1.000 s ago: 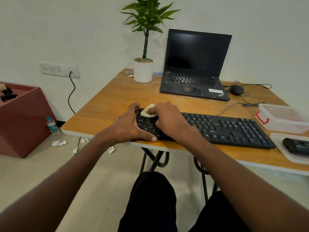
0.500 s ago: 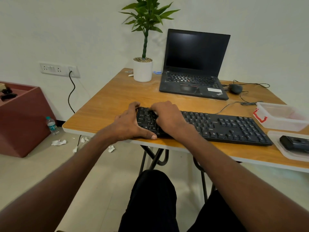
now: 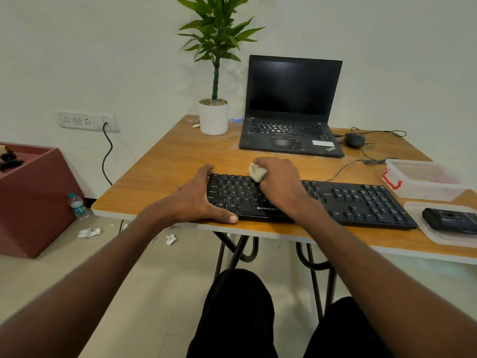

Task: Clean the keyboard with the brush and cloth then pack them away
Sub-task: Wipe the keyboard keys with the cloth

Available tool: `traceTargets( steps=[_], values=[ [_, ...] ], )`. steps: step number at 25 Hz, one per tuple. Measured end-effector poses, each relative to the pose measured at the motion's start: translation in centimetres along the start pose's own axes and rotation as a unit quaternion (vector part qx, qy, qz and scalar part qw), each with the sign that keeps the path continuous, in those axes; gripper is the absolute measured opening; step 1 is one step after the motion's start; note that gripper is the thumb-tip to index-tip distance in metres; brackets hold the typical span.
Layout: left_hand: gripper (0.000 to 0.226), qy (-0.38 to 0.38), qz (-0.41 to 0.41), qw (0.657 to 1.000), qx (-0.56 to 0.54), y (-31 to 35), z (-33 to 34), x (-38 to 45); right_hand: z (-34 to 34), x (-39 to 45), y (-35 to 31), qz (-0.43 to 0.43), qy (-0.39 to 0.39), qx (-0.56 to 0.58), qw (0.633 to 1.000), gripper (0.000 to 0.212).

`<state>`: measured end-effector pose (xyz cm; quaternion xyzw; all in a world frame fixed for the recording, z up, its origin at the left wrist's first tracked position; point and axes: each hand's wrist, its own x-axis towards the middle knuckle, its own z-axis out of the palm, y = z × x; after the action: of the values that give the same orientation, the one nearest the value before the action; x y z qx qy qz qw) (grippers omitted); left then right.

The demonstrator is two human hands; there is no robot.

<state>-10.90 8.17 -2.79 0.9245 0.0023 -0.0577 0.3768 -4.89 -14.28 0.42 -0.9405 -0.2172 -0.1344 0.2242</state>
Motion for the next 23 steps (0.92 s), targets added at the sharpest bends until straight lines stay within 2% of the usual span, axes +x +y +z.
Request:
traceTargets(
  steps=[3, 7, 11, 13, 14, 16, 18, 19, 21, 23],
  values=[
    [0.159, -0.026, -0.001, 1.0, 0.015, 0.7, -0.2, 1.0, 1.8, 0.8, -3.2, -0.044, -0.034, 0.019, 0.998, 0.05],
    [0.152, -0.018, -0.011, 1.0, 0.023, 0.1, 0.2, 1.7, 0.9, -0.3, -0.1, -0.06, -0.04, -0.026, 0.997, 0.053],
    [0.143, 0.012, 0.029, 0.999, 0.018, -0.5, 0.8, 2.0, -2.7, -1.4, 6.8, 0.051, -0.024, -0.101, 0.993, 0.043],
    [0.143, 0.02, 0.039, 0.999, 0.01, -0.5, 1.1, 2.0, -3.6, -1.7, 7.7, 0.116, -0.009, -0.124, 0.985, 0.034],
    [0.143, 0.022, 0.042, 0.999, 0.007, -0.5, 1.1, 2.0, -3.3, -1.5, 6.9, 0.118, 0.01, -0.108, 0.987, 0.032],
    [0.142, 0.025, 0.045, 0.999, 0.003, -0.5, 1.0, 1.9, -1.9, -1.1, 4.0, 0.062, 0.03, -0.036, 0.997, 0.038],
    [0.144, 0.029, 0.049, 0.998, -0.011, -0.6, 1.0, 1.8, -0.4, -0.9, 1.1, -0.023, -0.013, 0.012, 1.0, 0.049],
    [0.145, 0.029, 0.052, 0.998, -0.022, -0.6, 1.0, 1.8, 0.2, -1.0, 0.6, -0.053, -0.044, -0.006, 0.998, 0.052],
    [0.146, 0.025, 0.061, 0.997, -0.039, -0.5, 1.1, 1.7, 0.0, -0.9, 1.8, -0.056, -0.059, -0.054, 0.995, 0.054],
    [0.145, 0.023, 0.065, 0.996, -0.048, -0.5, 0.9, 1.7, -1.6, -1.2, 4.5, -0.016, -0.05, -0.08, 0.995, 0.056]
  ],
)
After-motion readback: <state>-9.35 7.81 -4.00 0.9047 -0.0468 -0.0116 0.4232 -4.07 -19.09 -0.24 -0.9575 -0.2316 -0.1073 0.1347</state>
